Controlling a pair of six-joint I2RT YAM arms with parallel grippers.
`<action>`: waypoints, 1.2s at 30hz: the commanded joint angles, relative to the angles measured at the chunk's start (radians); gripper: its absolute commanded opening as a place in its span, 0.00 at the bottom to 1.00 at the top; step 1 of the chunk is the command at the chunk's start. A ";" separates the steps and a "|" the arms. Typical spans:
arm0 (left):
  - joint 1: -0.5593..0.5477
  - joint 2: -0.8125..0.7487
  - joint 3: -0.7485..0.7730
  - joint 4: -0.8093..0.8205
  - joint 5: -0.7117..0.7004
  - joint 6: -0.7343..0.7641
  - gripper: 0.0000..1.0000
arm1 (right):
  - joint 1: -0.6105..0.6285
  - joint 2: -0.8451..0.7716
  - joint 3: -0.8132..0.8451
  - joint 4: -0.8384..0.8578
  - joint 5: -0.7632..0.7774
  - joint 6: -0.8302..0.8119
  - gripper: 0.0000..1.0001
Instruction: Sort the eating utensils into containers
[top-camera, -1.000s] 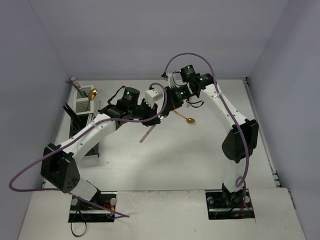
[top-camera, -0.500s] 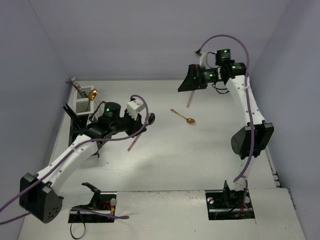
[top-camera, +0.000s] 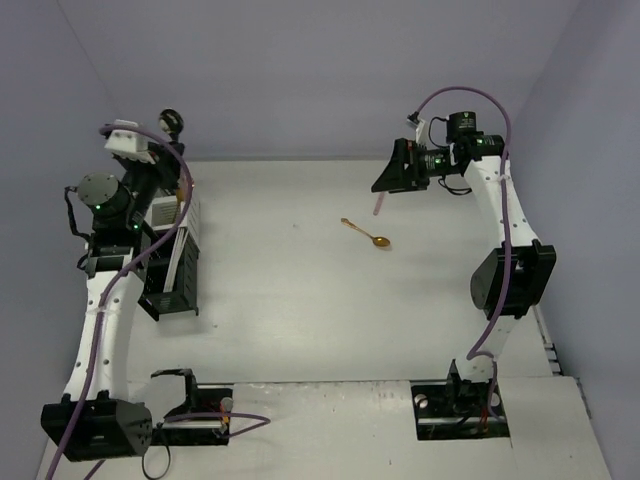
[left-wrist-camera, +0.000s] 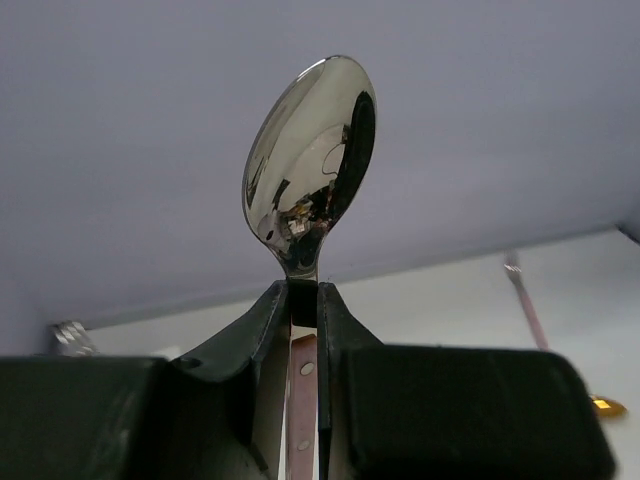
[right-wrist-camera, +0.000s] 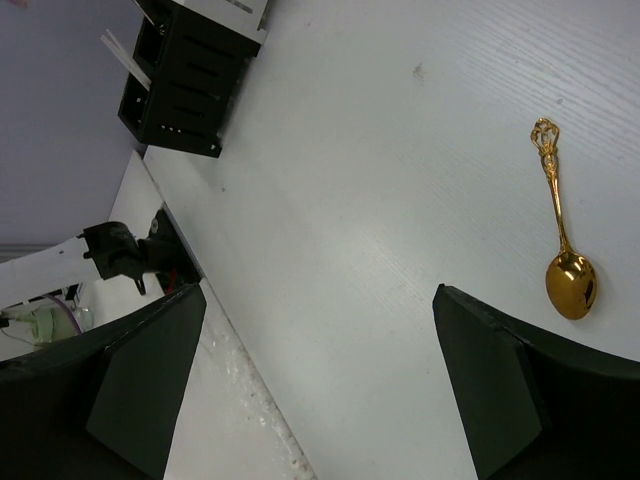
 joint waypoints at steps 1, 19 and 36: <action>0.141 0.092 0.067 0.251 0.082 -0.099 0.00 | -0.003 -0.047 -0.006 0.013 -0.034 -0.031 0.95; 0.311 0.330 -0.058 0.564 0.197 -0.060 0.00 | -0.003 -0.023 -0.055 0.011 -0.026 -0.080 0.94; 0.316 0.463 -0.119 0.645 0.242 -0.022 0.00 | -0.009 -0.011 -0.083 0.010 -0.010 -0.103 0.95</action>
